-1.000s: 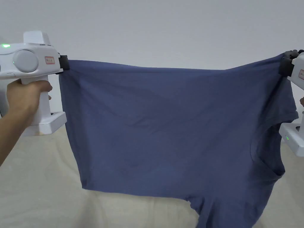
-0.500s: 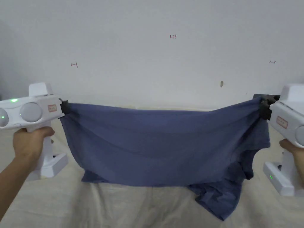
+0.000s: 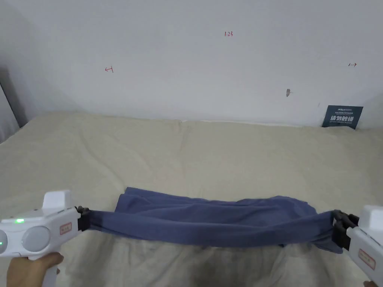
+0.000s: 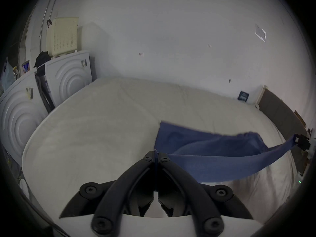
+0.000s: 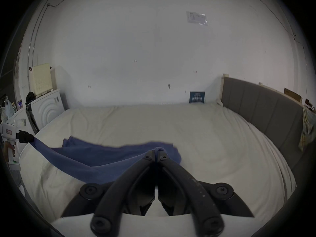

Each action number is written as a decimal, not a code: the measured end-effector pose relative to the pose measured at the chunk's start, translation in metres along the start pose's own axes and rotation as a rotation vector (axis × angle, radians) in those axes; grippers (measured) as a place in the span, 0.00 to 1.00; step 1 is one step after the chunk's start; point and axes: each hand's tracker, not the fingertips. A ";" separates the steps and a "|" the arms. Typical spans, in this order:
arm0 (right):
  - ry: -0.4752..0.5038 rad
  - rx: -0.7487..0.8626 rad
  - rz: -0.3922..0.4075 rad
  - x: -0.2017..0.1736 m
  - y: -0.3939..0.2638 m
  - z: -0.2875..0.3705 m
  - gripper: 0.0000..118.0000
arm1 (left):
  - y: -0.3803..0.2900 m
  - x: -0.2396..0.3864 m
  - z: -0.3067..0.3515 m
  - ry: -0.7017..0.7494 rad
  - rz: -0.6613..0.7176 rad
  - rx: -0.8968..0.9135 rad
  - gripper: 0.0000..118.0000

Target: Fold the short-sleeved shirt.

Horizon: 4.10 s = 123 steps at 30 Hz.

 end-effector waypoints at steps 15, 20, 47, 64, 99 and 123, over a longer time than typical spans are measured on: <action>-0.016 -0.234 -0.019 0.013 -0.145 0.119 0.03 | -0.157 -0.033 0.069 0.042 0.043 -0.177 0.02; -0.072 -0.404 -0.053 0.011 -0.180 0.108 0.03 | -0.189 -0.035 0.057 0.073 0.024 -0.273 0.02; -0.117 0.320 0.035 -0.056 -0.018 0.186 0.90 | -0.052 0.078 0.181 0.015 -0.036 0.478 0.94; -0.141 0.323 0.053 -0.065 -0.025 0.183 0.02 | -0.078 0.072 0.165 -0.035 -0.085 0.377 0.00; -0.195 -0.233 -0.067 -0.015 -0.148 0.122 0.99 | -0.197 -0.016 0.063 0.059 0.002 -0.230 0.04; -0.074 -0.275 -0.157 -0.010 -0.134 0.088 0.07 | -0.136 -0.016 0.061 0.042 0.044 -0.133 0.04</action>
